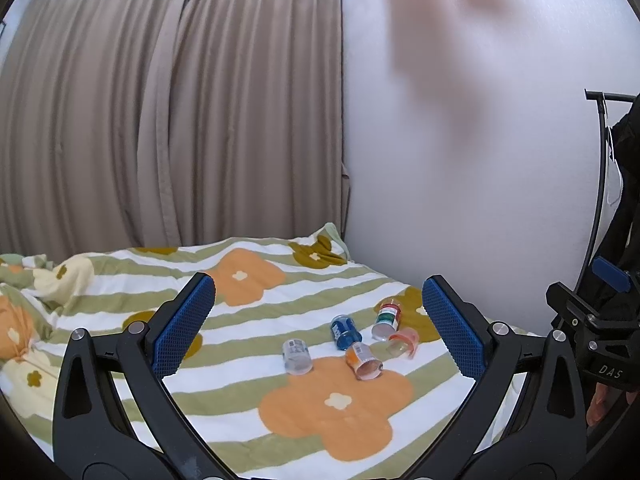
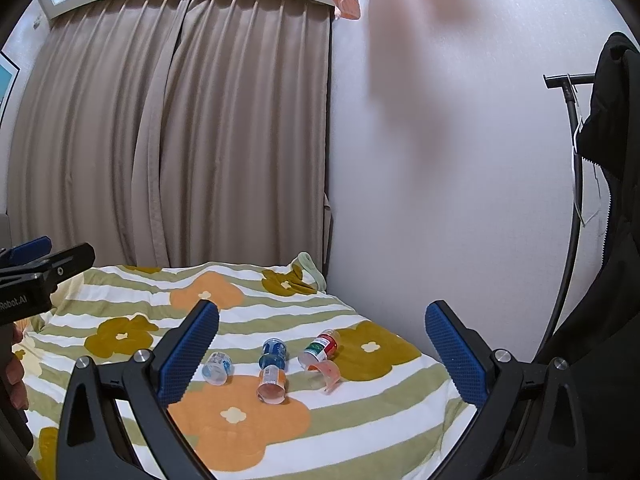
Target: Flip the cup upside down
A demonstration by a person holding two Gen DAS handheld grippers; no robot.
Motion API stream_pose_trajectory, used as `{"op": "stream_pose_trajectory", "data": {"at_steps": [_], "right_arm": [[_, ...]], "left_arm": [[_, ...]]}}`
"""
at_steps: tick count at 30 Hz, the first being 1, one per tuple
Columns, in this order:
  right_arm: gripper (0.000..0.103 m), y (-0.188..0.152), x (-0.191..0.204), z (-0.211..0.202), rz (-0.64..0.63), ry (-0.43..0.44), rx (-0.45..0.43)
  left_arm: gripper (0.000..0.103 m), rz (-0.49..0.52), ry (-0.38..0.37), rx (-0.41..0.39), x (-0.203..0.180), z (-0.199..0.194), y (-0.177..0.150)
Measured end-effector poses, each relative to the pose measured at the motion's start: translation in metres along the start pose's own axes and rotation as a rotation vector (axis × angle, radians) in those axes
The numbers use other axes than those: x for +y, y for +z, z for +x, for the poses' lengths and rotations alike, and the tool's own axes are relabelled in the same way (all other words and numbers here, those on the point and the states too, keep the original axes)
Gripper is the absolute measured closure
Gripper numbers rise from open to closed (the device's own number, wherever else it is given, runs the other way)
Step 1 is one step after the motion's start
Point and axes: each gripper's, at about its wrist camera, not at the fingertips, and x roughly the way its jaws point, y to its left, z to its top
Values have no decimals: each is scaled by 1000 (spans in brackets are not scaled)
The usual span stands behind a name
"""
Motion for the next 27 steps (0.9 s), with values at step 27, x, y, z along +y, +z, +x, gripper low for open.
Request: {"op": "stream_pose_trajectory", "data": {"at_steps": [27], "right_arm": [[0,1,2,-1,4,-13,-16]], "left_arm": [[0,-1,-15,11,-8,3,2]]}}
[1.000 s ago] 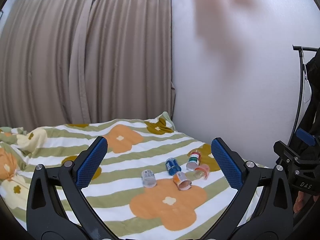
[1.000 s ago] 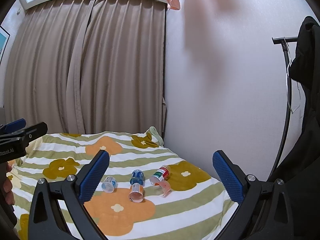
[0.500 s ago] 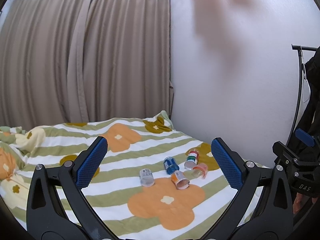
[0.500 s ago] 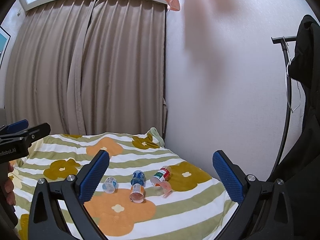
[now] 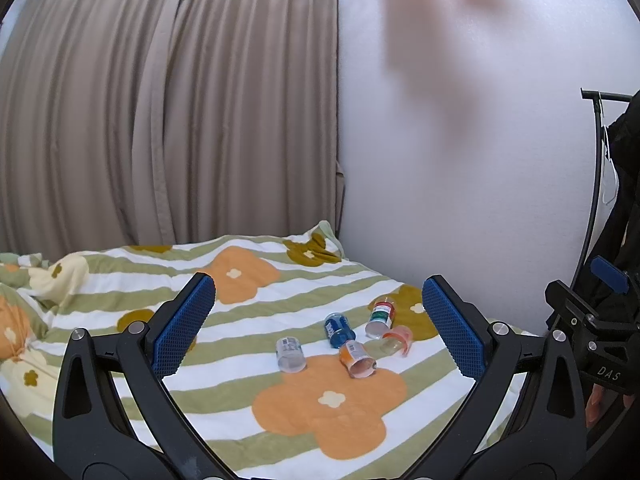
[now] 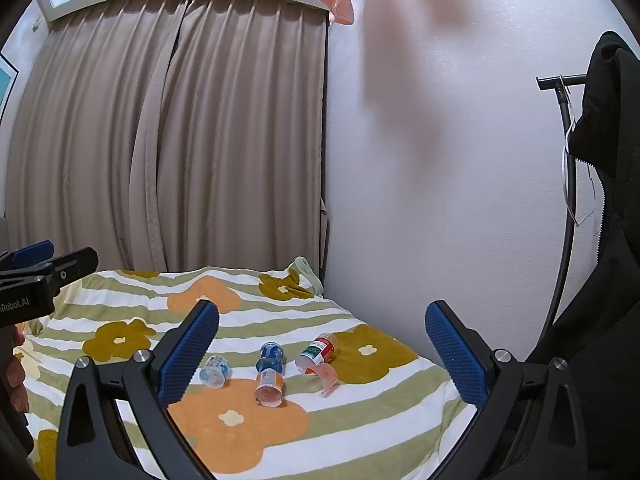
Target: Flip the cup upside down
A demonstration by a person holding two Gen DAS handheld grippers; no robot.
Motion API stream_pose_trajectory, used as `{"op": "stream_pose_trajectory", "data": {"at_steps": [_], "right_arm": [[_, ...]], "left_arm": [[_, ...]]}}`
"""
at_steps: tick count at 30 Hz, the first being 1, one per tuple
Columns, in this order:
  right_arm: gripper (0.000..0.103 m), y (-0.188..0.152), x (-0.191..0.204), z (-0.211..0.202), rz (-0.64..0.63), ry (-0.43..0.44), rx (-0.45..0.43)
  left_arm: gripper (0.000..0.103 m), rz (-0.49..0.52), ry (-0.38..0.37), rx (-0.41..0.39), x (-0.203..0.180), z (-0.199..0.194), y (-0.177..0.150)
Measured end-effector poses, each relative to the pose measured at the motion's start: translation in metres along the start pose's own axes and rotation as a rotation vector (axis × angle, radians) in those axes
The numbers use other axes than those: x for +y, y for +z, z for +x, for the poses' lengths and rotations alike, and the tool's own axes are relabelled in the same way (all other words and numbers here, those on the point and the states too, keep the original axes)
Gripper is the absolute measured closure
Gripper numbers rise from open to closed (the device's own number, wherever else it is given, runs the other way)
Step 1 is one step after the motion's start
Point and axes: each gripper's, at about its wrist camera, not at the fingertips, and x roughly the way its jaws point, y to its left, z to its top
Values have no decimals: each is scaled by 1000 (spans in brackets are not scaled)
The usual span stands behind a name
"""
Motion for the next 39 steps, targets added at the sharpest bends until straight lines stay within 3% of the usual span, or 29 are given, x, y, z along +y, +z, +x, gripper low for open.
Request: {"op": "stream_pose_trajectory", "data": {"at_steps": [17,23,31,36,39], "right_arm": [[0,-3,0,1,-4,-9,19],[0,-5,-5,19,-16,13,79],[0,-20,-5,76,-14,111,187],[0,-47,-1,118,-31,130,239],[0,-74,3,152,-41,162,300]], "left_arm": [[0,-3,-19,17,5,2,1],[0,68,-89,83,2,36,19],[0,144,-176,236,-6,148,60],[0,143,-207,470,-17,261,46],[0,135,-195,617,-20,332,13]]}}
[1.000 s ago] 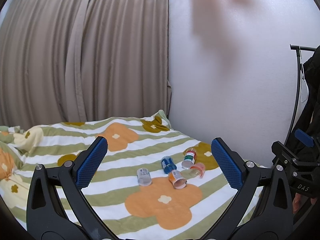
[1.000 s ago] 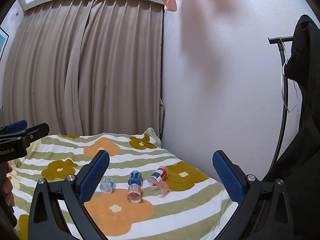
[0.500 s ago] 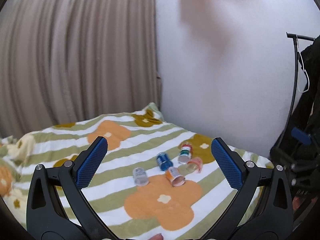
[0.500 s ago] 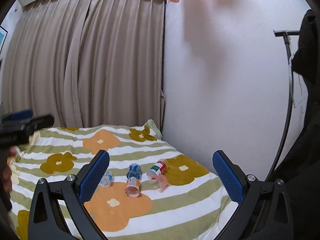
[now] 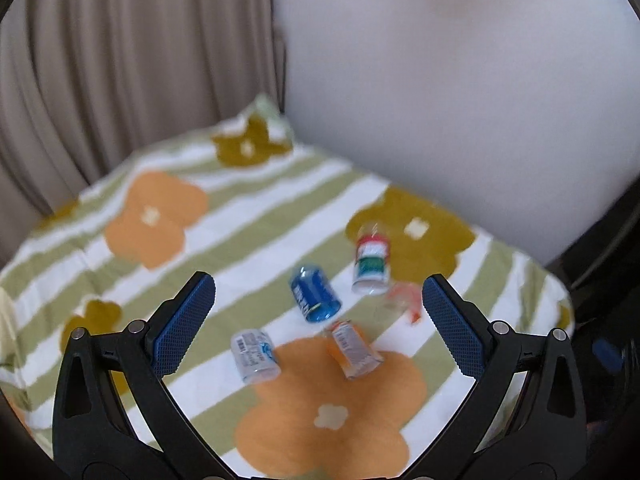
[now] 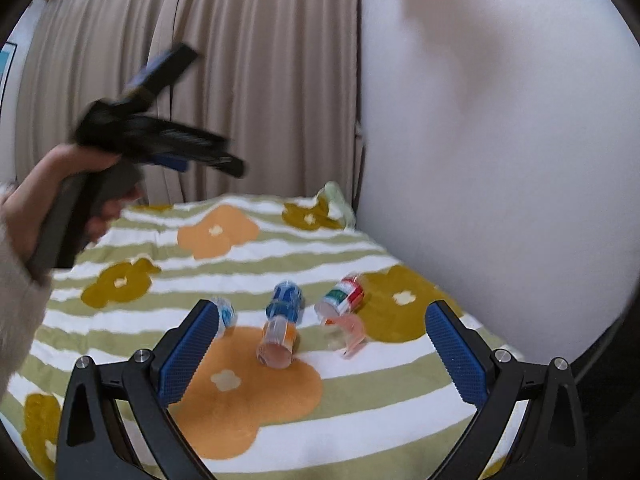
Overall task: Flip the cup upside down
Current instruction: 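Reach the left tool down and grasp the blue-labelled cup, then lift the blue cup with the left tool and lay it on its side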
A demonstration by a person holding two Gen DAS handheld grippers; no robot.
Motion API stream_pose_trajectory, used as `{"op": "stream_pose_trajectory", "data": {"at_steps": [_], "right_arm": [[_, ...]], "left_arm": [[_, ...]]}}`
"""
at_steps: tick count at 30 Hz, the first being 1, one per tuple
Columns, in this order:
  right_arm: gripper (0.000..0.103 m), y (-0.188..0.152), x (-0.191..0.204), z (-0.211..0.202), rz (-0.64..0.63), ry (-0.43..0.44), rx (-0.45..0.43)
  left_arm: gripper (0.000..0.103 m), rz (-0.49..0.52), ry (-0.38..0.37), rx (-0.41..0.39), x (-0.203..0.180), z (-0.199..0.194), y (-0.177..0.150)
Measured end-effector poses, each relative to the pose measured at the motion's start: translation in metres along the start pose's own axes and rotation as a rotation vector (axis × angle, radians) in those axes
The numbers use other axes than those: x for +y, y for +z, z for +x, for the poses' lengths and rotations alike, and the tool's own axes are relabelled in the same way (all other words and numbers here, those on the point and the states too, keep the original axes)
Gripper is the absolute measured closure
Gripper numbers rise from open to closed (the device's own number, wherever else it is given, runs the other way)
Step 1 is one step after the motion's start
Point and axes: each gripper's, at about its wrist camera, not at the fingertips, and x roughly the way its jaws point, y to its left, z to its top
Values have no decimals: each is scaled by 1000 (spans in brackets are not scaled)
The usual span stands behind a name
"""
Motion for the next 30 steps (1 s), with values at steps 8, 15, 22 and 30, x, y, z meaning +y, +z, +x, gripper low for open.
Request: {"op": "stream_pose_trajectory", "data": {"at_steps": [8,15,22,30], "right_arm": [[0,-47,1,84,25,104,139],[0,-70,13,114,-2,130,194],[0,-82,15,130,7,149,221],[0,-79,14,123,6,136,209]], "left_arm": [[0,-88,17,295,20,173,-13],[0,-167,-3,473,27,262,-23],[16,-249,-37,583,36,309,-34],[42,-293,-72,575,41,297,-31]]}}
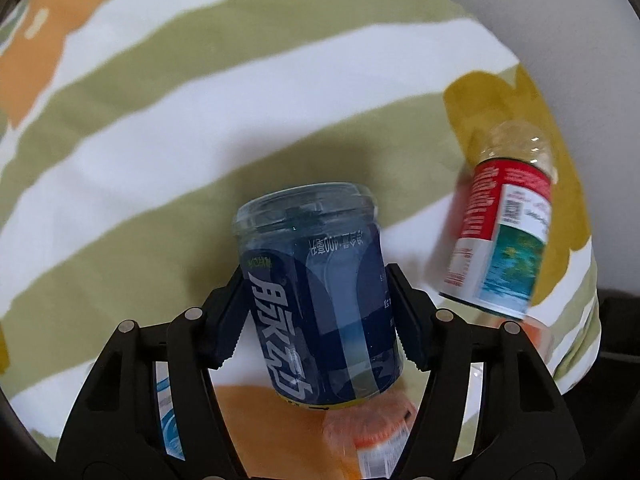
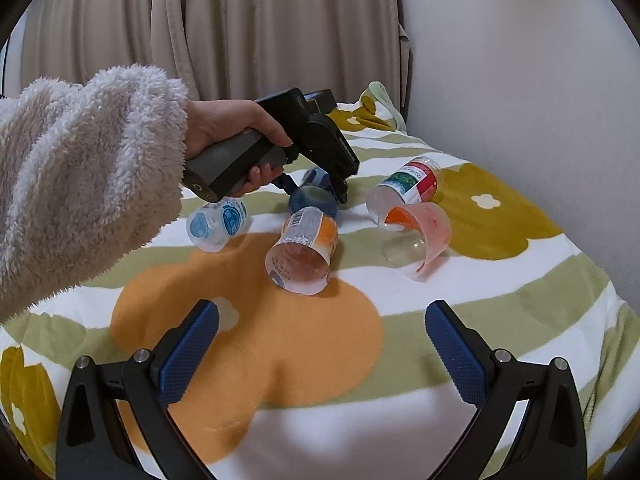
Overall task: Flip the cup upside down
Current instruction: 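Lift the blue cup with the left tool and lay it on its side, then open the left tool and withdraw it while the right tool grasps the blue cup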
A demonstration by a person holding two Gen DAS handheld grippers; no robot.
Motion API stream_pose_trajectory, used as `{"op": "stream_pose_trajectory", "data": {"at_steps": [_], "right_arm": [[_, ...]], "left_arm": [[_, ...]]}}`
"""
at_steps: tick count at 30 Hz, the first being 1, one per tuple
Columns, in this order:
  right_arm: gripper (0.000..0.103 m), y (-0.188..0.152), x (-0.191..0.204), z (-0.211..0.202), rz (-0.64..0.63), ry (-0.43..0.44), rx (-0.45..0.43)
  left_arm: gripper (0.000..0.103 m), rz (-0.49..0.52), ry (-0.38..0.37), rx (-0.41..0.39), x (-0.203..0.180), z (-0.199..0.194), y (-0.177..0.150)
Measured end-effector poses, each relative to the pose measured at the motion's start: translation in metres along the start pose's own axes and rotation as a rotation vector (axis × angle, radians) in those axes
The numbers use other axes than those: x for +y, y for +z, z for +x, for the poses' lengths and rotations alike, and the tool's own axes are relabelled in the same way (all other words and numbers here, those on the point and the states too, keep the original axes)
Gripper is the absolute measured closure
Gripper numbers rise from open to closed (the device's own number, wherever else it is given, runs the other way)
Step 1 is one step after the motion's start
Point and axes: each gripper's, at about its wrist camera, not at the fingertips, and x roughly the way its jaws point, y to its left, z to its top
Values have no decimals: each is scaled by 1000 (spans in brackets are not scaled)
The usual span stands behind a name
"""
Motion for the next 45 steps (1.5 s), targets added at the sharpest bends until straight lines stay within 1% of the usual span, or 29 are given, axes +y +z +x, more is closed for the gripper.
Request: {"op": "stream_pose_trajectory", "data": {"at_steps": [2,4,10,11,13,15,18,21,22,25,30,35,38,40,41,42,45], "right_arm": [[0,3,0,-8,-2,-7,-14],[0,7,2,-16,-3,-15,-28],[0,17,5,-55,-4,-38,-68],[0,17,5,-62,-1,-41,-71],[0,17,7,-74,1,-49,-73],[0,16,8,-84,3,-59,-74],[0,12,11,-97,14,-70,-75],[0,7,15,-105,26,-69,-73],[0,6,17,-107,28,-68,-70],[0,4,21,-111,23,-73,-60],[0,3,23,-127,22,-76,-71],[0,3,23,-137,19,-93,-79],[0,4,24,-141,22,-90,-84],[0,5,24,-143,23,-86,-87],[0,5,25,-144,21,-86,-90],[0,6,25,-145,20,-85,-91],[0,8,26,-148,21,-70,-96]], "left_arm": [[41,14,-1,-29,-2,-20,-4],[42,33,-28,-74,-5,-54,-15],[41,137,-82,-197,-5,-153,-91],[41,157,-97,-206,-5,-165,-109],[41,174,-117,-196,-9,-176,-134],[41,171,-145,-162,-6,-174,-167],[41,143,-172,-99,5,-157,-201],[41,81,-169,-47,14,-125,-226],[41,54,-179,-30,16,-114,-231],[41,13,-189,-18,17,-94,-237],[41,5,-159,11,14,-69,-243],[41,-14,-125,32,13,-55,-247],[39,-14,-103,39,15,-53,-250],[28,-20,-87,51,14,-50,-251],[13,-24,-81,52,15,-50,-252],[5,-29,-74,44,16,-52,-253],[4,-22,-61,12,21,-62,-257]]}}
